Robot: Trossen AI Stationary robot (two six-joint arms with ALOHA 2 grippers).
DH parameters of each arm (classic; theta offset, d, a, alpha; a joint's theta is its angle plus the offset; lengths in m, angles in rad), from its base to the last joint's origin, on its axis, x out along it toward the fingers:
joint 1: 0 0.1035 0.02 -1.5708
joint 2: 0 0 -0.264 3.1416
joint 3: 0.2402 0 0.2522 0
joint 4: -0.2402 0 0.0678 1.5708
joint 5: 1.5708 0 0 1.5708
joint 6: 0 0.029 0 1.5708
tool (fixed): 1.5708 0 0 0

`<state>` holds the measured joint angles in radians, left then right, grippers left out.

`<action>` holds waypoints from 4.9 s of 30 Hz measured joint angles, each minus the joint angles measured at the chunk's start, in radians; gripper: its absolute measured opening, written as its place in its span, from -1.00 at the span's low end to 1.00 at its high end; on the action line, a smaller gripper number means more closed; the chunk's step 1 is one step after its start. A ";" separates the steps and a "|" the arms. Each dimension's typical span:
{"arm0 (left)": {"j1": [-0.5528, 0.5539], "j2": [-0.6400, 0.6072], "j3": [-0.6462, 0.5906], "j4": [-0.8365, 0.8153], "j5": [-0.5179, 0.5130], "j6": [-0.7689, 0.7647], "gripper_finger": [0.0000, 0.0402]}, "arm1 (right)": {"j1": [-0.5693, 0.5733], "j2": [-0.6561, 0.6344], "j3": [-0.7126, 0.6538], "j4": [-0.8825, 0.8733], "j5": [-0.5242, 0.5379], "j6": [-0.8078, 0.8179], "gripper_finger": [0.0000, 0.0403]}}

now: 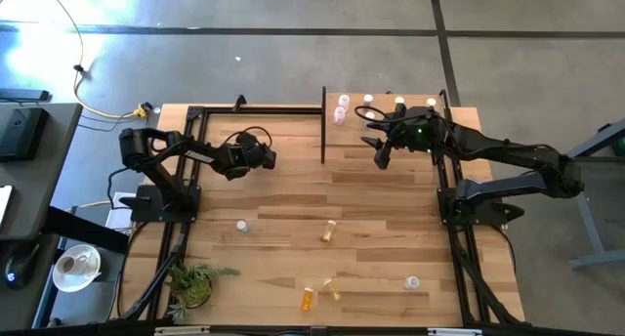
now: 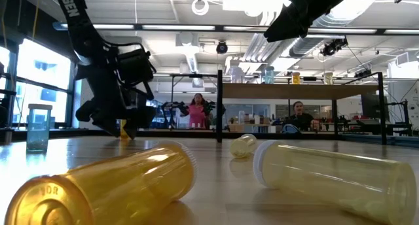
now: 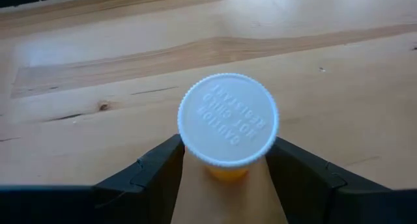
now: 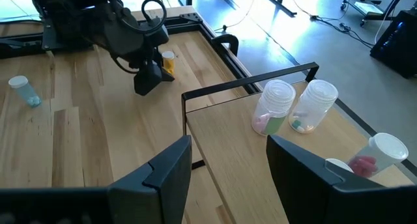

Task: Pick and place medicine bottles onto shelf by color
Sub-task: Put the top orange pill bottle on the shelf aligned with the other orange pill bottle

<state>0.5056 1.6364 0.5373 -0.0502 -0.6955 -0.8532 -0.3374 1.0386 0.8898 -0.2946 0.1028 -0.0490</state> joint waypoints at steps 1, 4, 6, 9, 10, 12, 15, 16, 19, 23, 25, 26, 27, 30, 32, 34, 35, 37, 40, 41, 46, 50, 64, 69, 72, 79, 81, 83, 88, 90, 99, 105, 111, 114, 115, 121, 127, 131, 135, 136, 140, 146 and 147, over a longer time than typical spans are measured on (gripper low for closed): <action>0.000 0.000 0.000 0.000 0.000 0.000 0.02 | 0.000 0.000 0.000 0.000 0.000 0.000 -0.05; -0.005 0.001 0.000 0.002 0.003 0.012 -0.10 | 0.000 0.000 0.000 0.000 0.000 0.000 -0.05; -0.005 0.001 0.000 0.002 0.008 0.016 -0.21 | 0.000 0.000 0.000 0.000 0.000 0.000 -0.05; -0.006 0.002 0.001 0.004 0.012 0.017 -0.38 | 0.000 0.000 0.000 0.000 0.000 0.000 -0.05; -0.006 0.002 0.001 0.003 0.013 0.020 -0.43 | 0.000 0.000 0.000 0.000 0.000 0.000 -0.05; -0.006 0.002 0.001 0.002 0.011 0.041 -0.52 | 0.000 0.000 0.000 0.000 0.000 0.000 -0.05; -0.005 0.002 0.001 0.001 0.009 0.068 -0.58 | 0.000 0.000 0.000 0.000 0.000 0.000 -0.05; -0.008 0.002 0.001 0.001 0.009 0.081 -0.59 | 0.000 0.000 0.000 0.000 0.000 0.000 -0.05; -0.019 -0.002 0.000 -0.001 0.011 0.129 -0.57 | 0.000 0.000 0.000 0.000 0.000 0.003 -0.05; -0.041 -0.020 0.015 -0.009 0.085 0.239 -0.55 | 0.003 0.000 0.000 0.000 -0.002 0.033 -0.05; -0.064 -0.036 0.029 -0.015 0.149 0.285 -0.55 | 0.015 0.000 0.000 -0.001 -0.001 0.032 -0.05; -0.076 -0.046 0.035 -0.018 0.187 0.309 -0.55 | 0.024 0.000 0.000 0.000 -0.001 0.028 -0.05; -0.088 -0.057 0.043 -0.019 0.216 0.331 -0.55 | 0.034 0.000 0.000 0.000 -0.002 0.026 -0.05; -0.125 -0.099 0.072 -0.012 0.287 0.394 -0.55 | 0.067 0.000 0.000 0.000 -0.003 0.026 -0.05; -0.155 -0.123 0.089 -0.012 0.328 0.444 -0.55 | 0.090 0.000 0.000 -0.001 -0.002 0.026 -0.05; -0.191 -0.143 0.108 -0.012 0.371 0.493 -0.54 | 0.114 0.000 0.000 -0.001 -0.002 0.025 -0.05; -0.210 -0.153 0.117 -0.011 0.386 0.507 -0.54 | 0.127 0.001 0.000 -0.001 -0.002 0.026 -0.05; -0.245 -0.167 0.136 -0.008 0.413 0.531 -0.54 | 0.155 0.003 0.000 -0.002 -0.010 0.026 -0.05; -0.301 -0.175 0.168 -0.010 0.442 0.585 -0.54 | 0.198 0.004 0.000 0.000 -0.017 0.027 -0.05; -0.321 -0.178 0.180 -0.009 0.450 0.605 -0.54 | 0.213 0.006 0.000 0.000 -0.017 0.026 -0.05; -0.409 -0.178 0.231 -0.007 0.463 0.668 -0.54 | 0.281 0.039 0.000 0.016 -0.017 0.027 -0.05; -0.459 -0.178 0.269 -0.006 0.460 0.674 -0.54 | 0.328 0.087 -0.001 0.044 -0.017 0.025 -0.05; -0.503 -0.176 0.309 0.006 0.363 0.628 -0.54 | 0.419 0.269 -0.002 0.264 -0.017 -0.017 -0.05; -0.511 -0.147 0.309 0.045 0.345 0.628 -0.54 | 0.419 0.317 -0.003 0.337 -0.016 -0.039 -0.05; -0.517 -0.124 0.309 0.073 0.349 0.629 -0.54 | 0.419 0.340 -0.003 0.355 -0.016 -0.039 -0.05; -0.521 -0.081 0.309 0.139 0.355 0.629 -0.54 | 0.418 0.398 -0.003 0.424 -0.016 -0.039 -0.05; -0.520 -0.073 0.309 0.162 0.355 0.629 -0.54 | 0.417 0.408 -0.003 0.434 -0.016 -0.039 -0.05; -0.520 -0.073 0.309 0.173 0.355 0.629 -0.54 | 0.417 0.415 -0.003 0.448 -0.016 -0.038 -0.05; -0.520 -0.073 0.310 0.200 0.356 0.631 -0.54 | 0.417 0.416 -0.003 0.486 -0.016 -0.038 -0.05; -0.520 -0.073 0.322 0.195 0.369 0.653 -0.54 | 0.417 0.416 -0.003 0.517 -0.016 -0.040 -0.05; -0.507 -0.074 0.446 0.051 0.365 0.753 -0.54 | 0.401 0.412 0.043 0.510 -0.016 -0.065 -0.05; -0.498 -0.074 0.473 0.010 0.362 0.775 -0.54 | 0.380 0.412 0.085 0.429 -0.016 -0.068 -0.05; -0.498 -0.074 0.479 0.022 0.363 0.797 -0.54 | 0.362 0.415 0.085 0.425 -0.088 -0.064 -0.05; -0.498 -0.074 0.480 0.040 0.363 0.807 -0.54 | 0.361 0.415 0.085 0.429 -0.085 -0.072 -0.05; -0.498 -0.074 0.480 0.044 0.363 0.812 -0.54 | 0.361 0.415 0.085 0.431 -0.085 -0.080 -0.05; -0.498 -0.074 0.480 0.069 0.363 0.813 -0.54 | 0.358 0.415 0.085 0.434 -0.085 -0.087 -0.07; -0.483 -0.074 0.480 0.070 0.371 0.813 -0.54 | 0.358 0.415 0.085 0.433 -0.085 -0.088 -0.26; -0.473 -0.074 0.480 0.070 0.374 0.814 -0.54 | 0.356 0.415 0.085 0.433 -0.085 -0.090 -0.38; -0.473 -0.074 0.480 0.070 0.373 0.813 -0.54 | 0.351 0.415 0.085 0.431 -0.089 -0.090 -0.42; -0.473 -0.074 0.480 0.070 0.372 0.813 -0.54 | 0.350 0.415 0.085 0.431 -0.089 -0.090 -0.42; -0.472 -0.074 0.479 0.069 0.371 0.813 -0.52 | 0.344 0.415 0.085 0.429 -0.096 -0.090 -0.43; -0.472 -0.074 0.479 0.069 0.371 0.813 -0.42 | 0.344 0.415 0.085 0.426 -0.095 -0.090 -0.43; -0.472 -0.074 0.479 0.069 0.371 0.813 -0.40 | 0.344 0.415 0.085 0.424 -0.095 -0.090 -0.43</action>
<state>0.0334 1.5623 1.0164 0.0189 -0.3248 -0.0402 0.0063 1.4540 0.9752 0.1290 0.0079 -0.1394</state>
